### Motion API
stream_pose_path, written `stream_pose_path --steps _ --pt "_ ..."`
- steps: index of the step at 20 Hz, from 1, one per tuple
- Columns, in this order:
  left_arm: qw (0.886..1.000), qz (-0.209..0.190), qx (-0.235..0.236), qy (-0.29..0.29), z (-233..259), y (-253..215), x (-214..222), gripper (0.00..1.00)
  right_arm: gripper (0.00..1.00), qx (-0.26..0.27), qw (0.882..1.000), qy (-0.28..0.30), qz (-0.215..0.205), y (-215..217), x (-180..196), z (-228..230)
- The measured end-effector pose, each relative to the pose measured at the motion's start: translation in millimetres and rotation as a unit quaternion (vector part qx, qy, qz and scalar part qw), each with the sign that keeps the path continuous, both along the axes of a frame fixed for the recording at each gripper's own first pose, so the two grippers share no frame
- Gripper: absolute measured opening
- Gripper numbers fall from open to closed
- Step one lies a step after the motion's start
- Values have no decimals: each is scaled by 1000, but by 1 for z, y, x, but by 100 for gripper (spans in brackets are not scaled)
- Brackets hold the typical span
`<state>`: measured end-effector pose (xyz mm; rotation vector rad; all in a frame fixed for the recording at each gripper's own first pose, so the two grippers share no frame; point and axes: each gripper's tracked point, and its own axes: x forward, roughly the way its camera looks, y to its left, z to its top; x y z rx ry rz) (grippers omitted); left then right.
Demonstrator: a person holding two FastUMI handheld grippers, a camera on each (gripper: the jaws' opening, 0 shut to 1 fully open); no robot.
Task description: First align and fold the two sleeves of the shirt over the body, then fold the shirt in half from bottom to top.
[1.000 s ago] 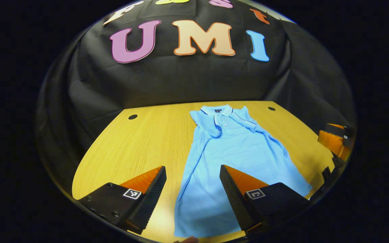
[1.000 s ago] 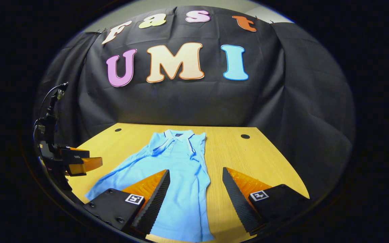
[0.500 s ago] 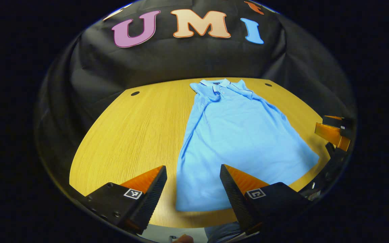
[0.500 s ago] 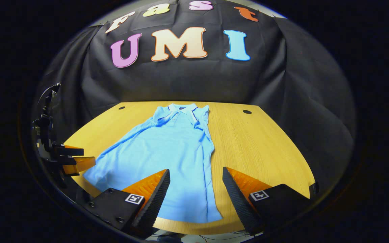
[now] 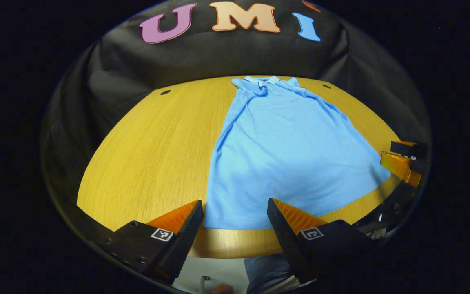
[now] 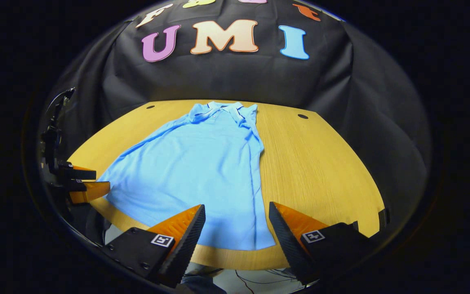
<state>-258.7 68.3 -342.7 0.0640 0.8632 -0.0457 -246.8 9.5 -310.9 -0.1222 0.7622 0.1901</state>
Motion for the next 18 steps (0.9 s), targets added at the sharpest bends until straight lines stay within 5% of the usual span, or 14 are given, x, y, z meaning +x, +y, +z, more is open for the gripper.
stream_pose_path --steps 6,8,11,12,13,14,17,18 --pt "1000 -3 -22 -4 -5 -12 2 93 94 7 999 49 -18 -9 -14 -33" --pt "1000 10 -27 -13 -4 -15 2 82 98 19 998 60 -26 -8 -17 -39" --pt "999 3 -32 -15 -5 -31 1 64 92 27 998 63 -8 -1 -16 -40" --pt "999 0 -32 -23 -3 -36 3 48 84 29 997 65 3 5 -18 -41" --pt "999 0 -30 -23 -4 -41 4 37 65 32 997 65 12 10 -19 -41" --pt "1000 5 -18 -25 -4 -41 2 16 56 36 997 68 20 15 -22 -41" --pt "1000 11 7 -10 -5 -43 4 5 7 47 996 77 25 25 -20 -43" --pt "1000 15 8 1 -5 -43 4 0 7 48 995 80 26 26 -20 -44"
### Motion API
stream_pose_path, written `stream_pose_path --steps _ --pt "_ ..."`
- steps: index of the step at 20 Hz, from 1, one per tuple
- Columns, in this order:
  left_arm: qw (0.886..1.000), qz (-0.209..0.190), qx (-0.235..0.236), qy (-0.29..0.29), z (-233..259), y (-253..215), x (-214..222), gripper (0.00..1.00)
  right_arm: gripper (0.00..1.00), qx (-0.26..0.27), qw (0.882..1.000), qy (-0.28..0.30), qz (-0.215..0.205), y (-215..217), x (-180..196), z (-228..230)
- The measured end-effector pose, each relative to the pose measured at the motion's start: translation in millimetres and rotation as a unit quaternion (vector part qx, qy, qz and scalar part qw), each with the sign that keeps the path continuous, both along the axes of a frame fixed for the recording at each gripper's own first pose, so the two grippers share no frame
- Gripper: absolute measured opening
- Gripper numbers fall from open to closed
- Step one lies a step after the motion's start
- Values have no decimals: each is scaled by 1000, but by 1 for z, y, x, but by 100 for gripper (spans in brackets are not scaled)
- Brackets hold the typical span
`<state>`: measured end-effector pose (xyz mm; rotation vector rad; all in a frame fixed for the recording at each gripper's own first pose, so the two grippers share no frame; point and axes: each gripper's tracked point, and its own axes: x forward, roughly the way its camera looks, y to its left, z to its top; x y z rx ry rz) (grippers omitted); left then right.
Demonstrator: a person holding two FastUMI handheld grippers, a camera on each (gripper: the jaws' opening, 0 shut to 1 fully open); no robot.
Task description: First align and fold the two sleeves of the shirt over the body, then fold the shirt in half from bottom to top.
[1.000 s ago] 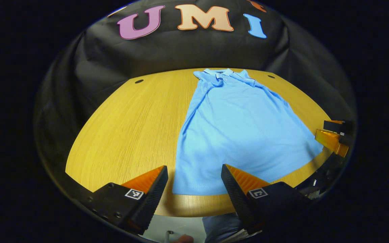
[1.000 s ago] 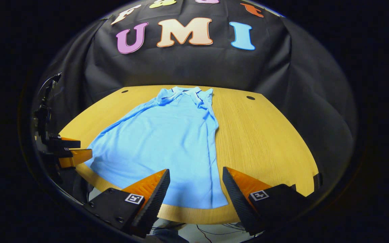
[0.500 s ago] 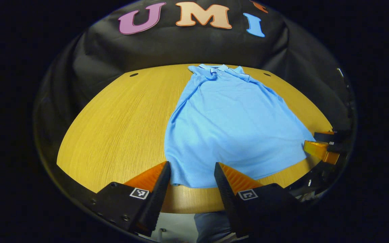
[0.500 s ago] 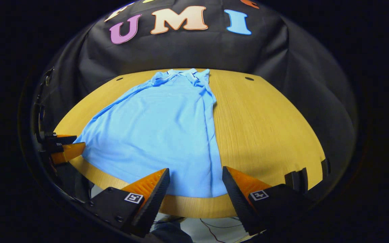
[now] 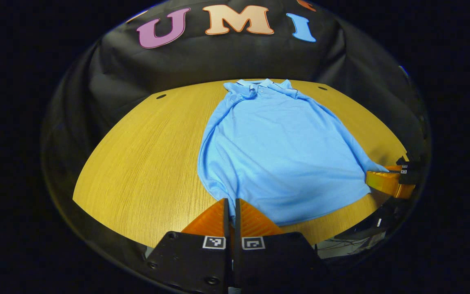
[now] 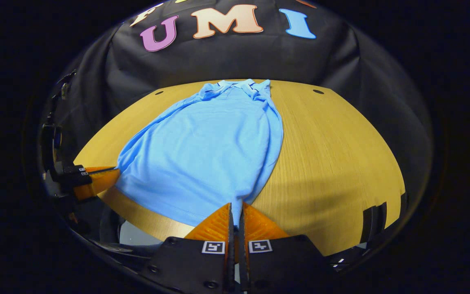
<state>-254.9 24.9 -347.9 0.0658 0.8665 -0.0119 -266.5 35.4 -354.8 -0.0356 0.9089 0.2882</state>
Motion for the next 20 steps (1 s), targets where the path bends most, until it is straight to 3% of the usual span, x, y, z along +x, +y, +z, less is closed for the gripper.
stream_pose_path --steps 6,7,9,20 --pt "998 29 -49 20 11 3 15 0 7 22 1000 -10 0 6 17 21" --pt "998 29 -53 15 17 4 21 0 3 26 999 -21 1 8 23 30" --pt "998 30 -57 7 29 6 35 0 7 37 998 -45 2 16 44 48" --pt "994 25 -85 -59 90 19 152 0 6 68 990 -123 -32 35 167 110"
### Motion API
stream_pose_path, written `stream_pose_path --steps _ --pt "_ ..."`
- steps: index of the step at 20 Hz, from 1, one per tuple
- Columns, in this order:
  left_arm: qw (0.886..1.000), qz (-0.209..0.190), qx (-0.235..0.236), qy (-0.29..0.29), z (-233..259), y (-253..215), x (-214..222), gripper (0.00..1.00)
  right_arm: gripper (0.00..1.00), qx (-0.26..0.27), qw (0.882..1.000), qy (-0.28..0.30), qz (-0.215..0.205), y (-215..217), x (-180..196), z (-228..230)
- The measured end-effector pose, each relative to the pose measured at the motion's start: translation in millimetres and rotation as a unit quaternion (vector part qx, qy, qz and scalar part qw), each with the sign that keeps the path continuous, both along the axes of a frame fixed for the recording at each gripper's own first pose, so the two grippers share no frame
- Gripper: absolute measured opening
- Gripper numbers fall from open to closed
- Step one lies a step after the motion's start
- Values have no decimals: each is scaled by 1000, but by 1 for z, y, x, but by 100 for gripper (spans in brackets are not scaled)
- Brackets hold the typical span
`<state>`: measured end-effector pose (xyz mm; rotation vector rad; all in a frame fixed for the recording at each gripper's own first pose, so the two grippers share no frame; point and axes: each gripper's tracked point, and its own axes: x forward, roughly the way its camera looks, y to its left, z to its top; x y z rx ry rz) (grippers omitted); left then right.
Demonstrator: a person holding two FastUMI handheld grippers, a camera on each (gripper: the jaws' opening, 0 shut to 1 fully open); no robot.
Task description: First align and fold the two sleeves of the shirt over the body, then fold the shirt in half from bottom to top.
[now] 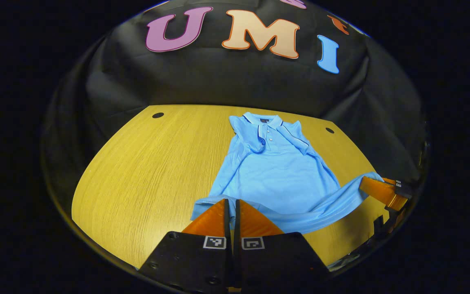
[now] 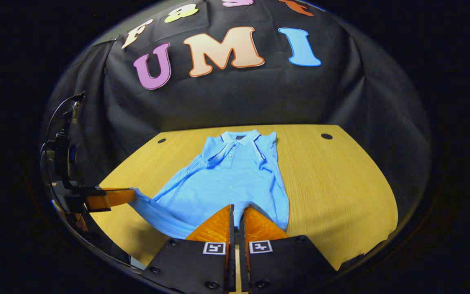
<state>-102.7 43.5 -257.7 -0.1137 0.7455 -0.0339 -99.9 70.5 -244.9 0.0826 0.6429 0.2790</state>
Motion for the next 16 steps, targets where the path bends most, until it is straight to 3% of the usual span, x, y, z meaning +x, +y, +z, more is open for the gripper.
stream_pose_path --steps 8,16 --pt "999 -12 -5 -42 21 7 118 0 6 0 998 -47 -38 1 116 22" --pt "997 -29 -9 -78 14 7 232 0 7 -14 995 -63 -69 12 218 4"
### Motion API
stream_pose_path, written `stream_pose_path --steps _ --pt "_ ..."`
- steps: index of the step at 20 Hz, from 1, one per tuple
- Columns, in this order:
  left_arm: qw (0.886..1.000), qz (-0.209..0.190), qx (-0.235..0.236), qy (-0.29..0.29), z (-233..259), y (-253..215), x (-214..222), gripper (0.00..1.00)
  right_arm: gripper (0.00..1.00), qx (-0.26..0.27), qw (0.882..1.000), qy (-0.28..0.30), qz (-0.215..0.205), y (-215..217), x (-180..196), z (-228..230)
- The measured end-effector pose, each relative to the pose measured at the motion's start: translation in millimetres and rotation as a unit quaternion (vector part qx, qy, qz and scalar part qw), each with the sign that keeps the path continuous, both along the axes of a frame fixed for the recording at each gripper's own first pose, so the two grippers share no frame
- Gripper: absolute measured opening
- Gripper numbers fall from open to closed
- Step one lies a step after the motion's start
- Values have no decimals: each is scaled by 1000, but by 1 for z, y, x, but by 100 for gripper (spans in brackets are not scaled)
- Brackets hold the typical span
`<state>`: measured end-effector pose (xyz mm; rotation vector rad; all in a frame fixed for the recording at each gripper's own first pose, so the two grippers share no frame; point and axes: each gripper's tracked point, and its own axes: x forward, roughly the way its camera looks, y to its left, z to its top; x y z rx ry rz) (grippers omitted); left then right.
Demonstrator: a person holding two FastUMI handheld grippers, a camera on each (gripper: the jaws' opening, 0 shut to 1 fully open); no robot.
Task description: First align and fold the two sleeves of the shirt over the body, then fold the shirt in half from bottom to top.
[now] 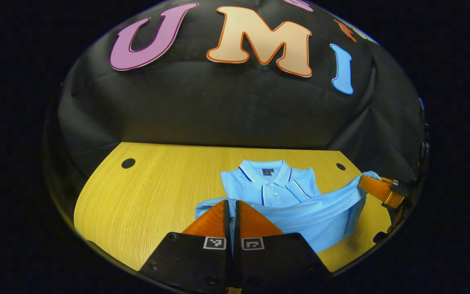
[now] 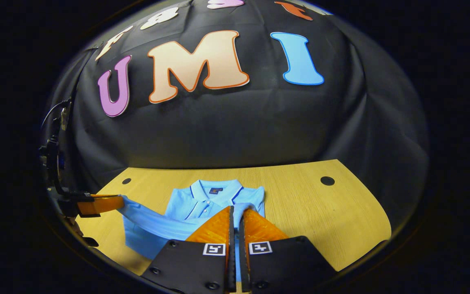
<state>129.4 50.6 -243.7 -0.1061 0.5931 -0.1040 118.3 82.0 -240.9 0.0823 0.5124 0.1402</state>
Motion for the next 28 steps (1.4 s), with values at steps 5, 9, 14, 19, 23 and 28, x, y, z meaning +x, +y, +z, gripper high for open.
stream_pose_path --steps 5,9,14,19,23,28 --pt "1000 0 -19 -4 -22 5 66 0 6 -10 999 0 -31 -2 64 -32" --pt "1000 -18 -10 5 -57 1 104 0 7 -21 998 17 -63 -9 104 -70" --pt "999 -44 -13 29 -99 -13 118 4 19 -42 995 54 -75 -13 117 -116" --pt "1000 -16 10 -18 -63 1 118 96 98 -61 996 4 -62 -10 110 -76" --pt "998 0 6 -69 -2 0 87 96 99 -55 996 -51 -51 -7 80 -12" --pt "991 20 0 -129 75 -8 24 96 98 -31 991 -122 -36 -8 23 83"
